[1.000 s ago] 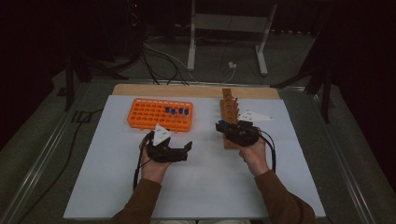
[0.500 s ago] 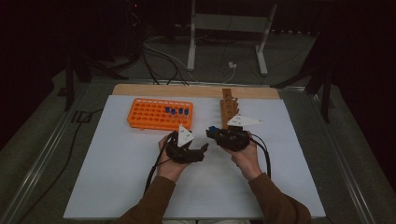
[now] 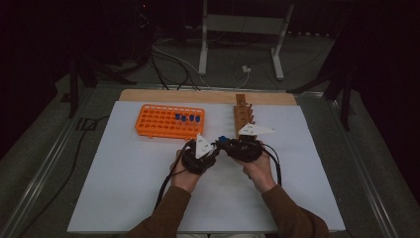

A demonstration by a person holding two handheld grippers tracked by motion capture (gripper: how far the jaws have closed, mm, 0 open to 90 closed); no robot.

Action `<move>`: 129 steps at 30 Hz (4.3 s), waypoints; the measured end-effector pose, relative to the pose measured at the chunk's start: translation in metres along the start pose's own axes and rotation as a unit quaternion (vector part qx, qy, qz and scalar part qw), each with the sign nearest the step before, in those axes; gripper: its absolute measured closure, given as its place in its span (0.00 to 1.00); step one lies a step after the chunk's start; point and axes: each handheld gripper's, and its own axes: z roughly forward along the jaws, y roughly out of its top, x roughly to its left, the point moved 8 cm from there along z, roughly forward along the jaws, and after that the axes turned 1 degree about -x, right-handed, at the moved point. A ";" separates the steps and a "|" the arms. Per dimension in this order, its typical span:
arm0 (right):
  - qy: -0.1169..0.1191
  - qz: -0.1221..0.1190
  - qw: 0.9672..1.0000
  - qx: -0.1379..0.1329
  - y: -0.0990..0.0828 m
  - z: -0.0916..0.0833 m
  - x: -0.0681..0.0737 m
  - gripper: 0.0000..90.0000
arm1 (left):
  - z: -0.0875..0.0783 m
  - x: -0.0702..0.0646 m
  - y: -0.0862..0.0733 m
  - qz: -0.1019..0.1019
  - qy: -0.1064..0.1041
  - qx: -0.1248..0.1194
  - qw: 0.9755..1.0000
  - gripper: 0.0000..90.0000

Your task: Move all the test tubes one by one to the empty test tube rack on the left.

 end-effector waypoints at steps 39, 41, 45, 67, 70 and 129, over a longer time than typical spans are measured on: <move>-0.105 0.019 0.994 -0.012 -0.007 -0.034 -0.047 0.00 | -0.046 0.082 0.004 -0.044 0.064 -0.022 0.997 0.87; -0.104 0.026 0.994 -0.014 -0.007 -0.035 -0.048 0.00 | -0.049 0.089 0.006 -0.049 0.071 -0.028 0.996 0.87; -0.102 0.026 0.994 -0.016 -0.007 -0.036 -0.047 0.00 | -0.055 0.103 0.007 -0.059 0.086 -0.035 0.994 0.87; -0.090 0.030 0.995 -0.023 -0.006 -0.035 -0.044 0.00 | -0.042 0.151 0.006 -0.080 0.141 -0.036 0.986 0.87; -0.088 0.029 0.995 -0.023 -0.006 -0.035 -0.044 0.00 | -0.040 0.155 0.004 -0.086 0.149 -0.038 0.984 0.87; -0.072 0.024 0.997 -0.014 -0.009 -0.030 -0.038 0.00 | -0.002 0.175 -0.024 -0.144 0.162 -0.010 0.976 0.87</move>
